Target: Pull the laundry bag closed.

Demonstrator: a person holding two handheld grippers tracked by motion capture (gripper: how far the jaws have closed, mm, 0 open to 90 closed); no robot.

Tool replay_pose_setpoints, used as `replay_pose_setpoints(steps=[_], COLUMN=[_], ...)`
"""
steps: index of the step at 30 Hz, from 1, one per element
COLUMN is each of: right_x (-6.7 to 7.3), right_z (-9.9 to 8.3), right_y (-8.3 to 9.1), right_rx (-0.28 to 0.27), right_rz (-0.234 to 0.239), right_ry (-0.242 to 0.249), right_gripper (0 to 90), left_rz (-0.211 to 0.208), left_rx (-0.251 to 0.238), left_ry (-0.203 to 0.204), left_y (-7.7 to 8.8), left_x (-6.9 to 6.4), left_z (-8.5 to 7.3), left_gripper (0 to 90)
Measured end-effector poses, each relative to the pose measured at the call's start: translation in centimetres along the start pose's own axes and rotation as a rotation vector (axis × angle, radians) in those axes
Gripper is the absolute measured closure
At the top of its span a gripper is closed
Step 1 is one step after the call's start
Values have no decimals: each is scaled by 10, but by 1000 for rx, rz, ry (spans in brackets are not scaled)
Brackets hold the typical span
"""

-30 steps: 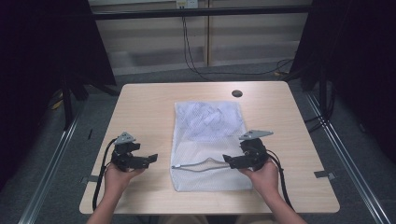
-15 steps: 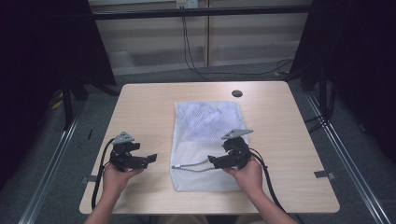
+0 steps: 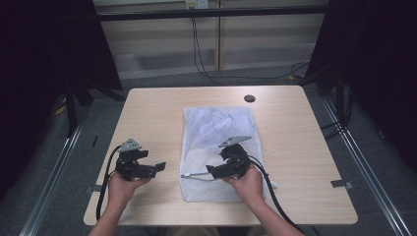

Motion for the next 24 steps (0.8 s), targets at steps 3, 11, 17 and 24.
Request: replay_pose_setpoints(steps=[3, 11, 17, 24], right_x=[4, 18, 27, 37], right_z=[2, 5, 8, 12], right_y=[-4, -19, -27, -35], right_rx=[-4, 8, 4, -12], right_rz=[24, 73, 113, 144], right_ry=[-9, 6, 30, 51], right_gripper=[169, 240, 330, 394], left_rz=[4, 0, 1, -4], left_rx=[3, 0, 1, -5], left_ry=[-5, -9, -15, -2], left_y=[0, 2, 2, 2], left_x=[0, -2, -2, -3], left_z=[0, 1, 1, 1], left_gripper=[91, 95, 96, 98])
Point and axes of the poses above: each handheld gripper's, and its own axes: y roughly backward along the jaws, z roughly out of its top, x roughly to its left, the point moved 5 cm from there along -y, roughly forward along the jaws, and after that the axes turned 12 degrees about y, right-handed, at the moved point
